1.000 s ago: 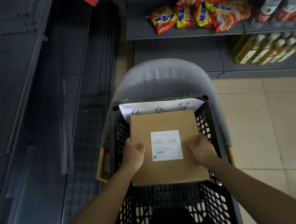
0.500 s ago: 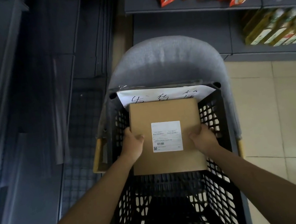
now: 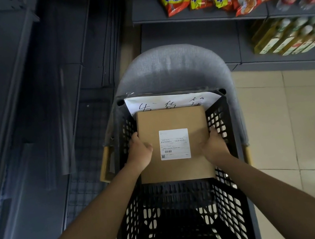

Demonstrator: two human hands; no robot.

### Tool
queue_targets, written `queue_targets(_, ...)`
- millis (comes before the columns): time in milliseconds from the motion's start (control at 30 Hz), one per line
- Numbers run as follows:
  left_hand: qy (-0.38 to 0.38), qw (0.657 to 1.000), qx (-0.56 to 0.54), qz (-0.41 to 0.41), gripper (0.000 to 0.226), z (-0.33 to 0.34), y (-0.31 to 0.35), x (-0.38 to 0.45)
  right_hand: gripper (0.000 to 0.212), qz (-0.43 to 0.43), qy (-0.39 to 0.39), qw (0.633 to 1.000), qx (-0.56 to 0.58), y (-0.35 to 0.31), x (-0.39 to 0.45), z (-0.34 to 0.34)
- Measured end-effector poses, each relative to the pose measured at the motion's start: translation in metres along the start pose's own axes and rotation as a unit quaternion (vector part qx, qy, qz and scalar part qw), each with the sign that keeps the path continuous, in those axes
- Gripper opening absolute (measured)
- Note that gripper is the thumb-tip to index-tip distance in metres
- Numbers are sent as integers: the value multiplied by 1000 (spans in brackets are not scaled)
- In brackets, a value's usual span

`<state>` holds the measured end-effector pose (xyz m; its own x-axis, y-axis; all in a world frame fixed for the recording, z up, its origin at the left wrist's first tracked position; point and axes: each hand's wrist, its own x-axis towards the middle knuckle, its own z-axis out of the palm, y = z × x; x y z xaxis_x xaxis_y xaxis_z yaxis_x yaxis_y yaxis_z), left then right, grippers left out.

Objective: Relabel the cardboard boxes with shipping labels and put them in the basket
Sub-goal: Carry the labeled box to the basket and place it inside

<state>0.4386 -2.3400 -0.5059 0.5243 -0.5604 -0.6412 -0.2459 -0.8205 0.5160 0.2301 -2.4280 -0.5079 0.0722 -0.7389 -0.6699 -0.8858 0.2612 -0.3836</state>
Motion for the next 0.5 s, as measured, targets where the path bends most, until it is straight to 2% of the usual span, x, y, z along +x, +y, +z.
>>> queue_targets(167, 1, 998, 58, 28, 64, -19, 15, -30, 50, -58, -24, 995, -71, -6, -32, -23)
queue_targets(267, 10, 990, 118, 74, 58, -42, 32, -53, 47, -110, -16, 986, -121, -19, -57, -46)
queue_targets(500, 33, 928, 304, 211, 33, -117, 91, -117, 39, -213, 42, 957, -192, -75, -130, -106)
